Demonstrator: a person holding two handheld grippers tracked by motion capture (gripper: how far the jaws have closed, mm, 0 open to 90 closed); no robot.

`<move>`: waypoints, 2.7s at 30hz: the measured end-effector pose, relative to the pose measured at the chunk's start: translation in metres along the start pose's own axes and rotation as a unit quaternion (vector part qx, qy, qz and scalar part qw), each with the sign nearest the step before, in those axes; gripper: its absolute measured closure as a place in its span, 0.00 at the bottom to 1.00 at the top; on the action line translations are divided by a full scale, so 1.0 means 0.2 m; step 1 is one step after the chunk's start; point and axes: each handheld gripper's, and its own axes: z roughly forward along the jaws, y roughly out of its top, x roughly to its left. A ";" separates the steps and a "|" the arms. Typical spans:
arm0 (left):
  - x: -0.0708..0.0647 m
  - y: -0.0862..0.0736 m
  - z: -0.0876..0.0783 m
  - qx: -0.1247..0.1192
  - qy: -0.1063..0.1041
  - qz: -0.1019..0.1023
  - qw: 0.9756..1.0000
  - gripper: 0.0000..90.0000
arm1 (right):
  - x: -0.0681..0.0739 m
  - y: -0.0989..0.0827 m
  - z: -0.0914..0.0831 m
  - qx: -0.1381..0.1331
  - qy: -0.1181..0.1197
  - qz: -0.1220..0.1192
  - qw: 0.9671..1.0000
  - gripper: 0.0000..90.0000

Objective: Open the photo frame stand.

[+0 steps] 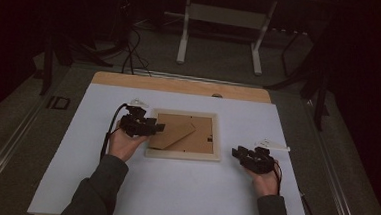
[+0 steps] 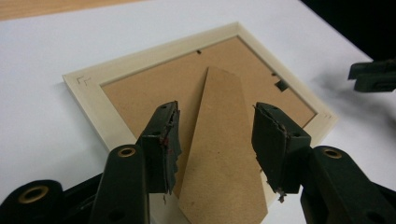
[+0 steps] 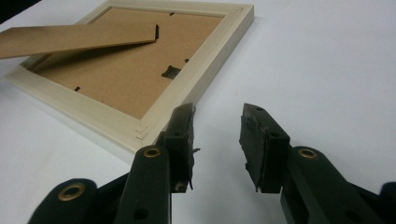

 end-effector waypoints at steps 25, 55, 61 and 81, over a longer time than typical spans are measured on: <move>0.06 -0.01 0.22 0.067 -0.040 -0.028 0.997 0.45 | -0.01 -0.01 0.00 0.004 0.003 0.006 1.000 0.69; 0.06 -0.04 0.30 0.089 -0.092 -0.026 0.991 0.47 | -0.01 -0.01 0.01 0.001 0.029 0.025 0.999 0.68; 0.04 -0.04 0.31 0.098 -0.088 -0.013 0.991 0.41 | -0.01 -0.02 0.01 0.002 0.028 0.024 0.999 0.67; 0.02 -0.05 0.33 0.113 -0.070 0.018 0.991 0.44 | -0.01 -0.02 0.01 0.005 0.030 0.024 0.999 0.66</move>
